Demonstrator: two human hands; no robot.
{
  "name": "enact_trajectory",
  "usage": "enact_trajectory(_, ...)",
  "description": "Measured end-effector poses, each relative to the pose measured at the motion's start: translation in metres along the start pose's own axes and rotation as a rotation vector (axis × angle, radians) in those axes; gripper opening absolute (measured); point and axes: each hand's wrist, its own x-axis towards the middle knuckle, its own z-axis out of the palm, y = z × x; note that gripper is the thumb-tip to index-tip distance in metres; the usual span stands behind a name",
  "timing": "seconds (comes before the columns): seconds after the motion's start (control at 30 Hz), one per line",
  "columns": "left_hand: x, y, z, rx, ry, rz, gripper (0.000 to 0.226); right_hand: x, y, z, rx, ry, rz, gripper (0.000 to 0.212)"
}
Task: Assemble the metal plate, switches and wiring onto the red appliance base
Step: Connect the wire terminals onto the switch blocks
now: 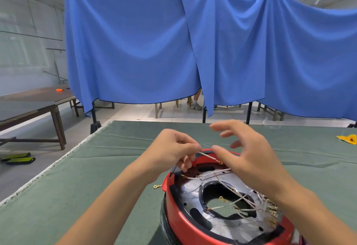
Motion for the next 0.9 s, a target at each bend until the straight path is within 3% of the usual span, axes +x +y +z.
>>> enact_trajectory(0.17, -0.001, -0.001, 0.006, -0.102, -0.05, -0.029, 0.012, -0.004, -0.002, 0.008, -0.028, -0.148, 0.019, 0.015)
enact_trajectory(0.27, -0.001, -0.002, 0.011, -0.177, -0.057, -0.052, 0.009, -0.004, 0.003, 0.008, 0.021, -0.116, 0.085, 0.02)
enact_trajectory(0.47, -0.001, 0.002, 0.011, -0.339, -0.048, -0.11, 0.025, 0.0, 0.01, 0.004, 0.166, -0.051, 0.243, 0.021)
enact_trajectory(0.9, 0.0, -0.006, 0.017, -0.209, 0.028, -0.085, 0.011, 0.002, 0.009, 0.004, 0.247, -0.136, 0.338, 0.013)
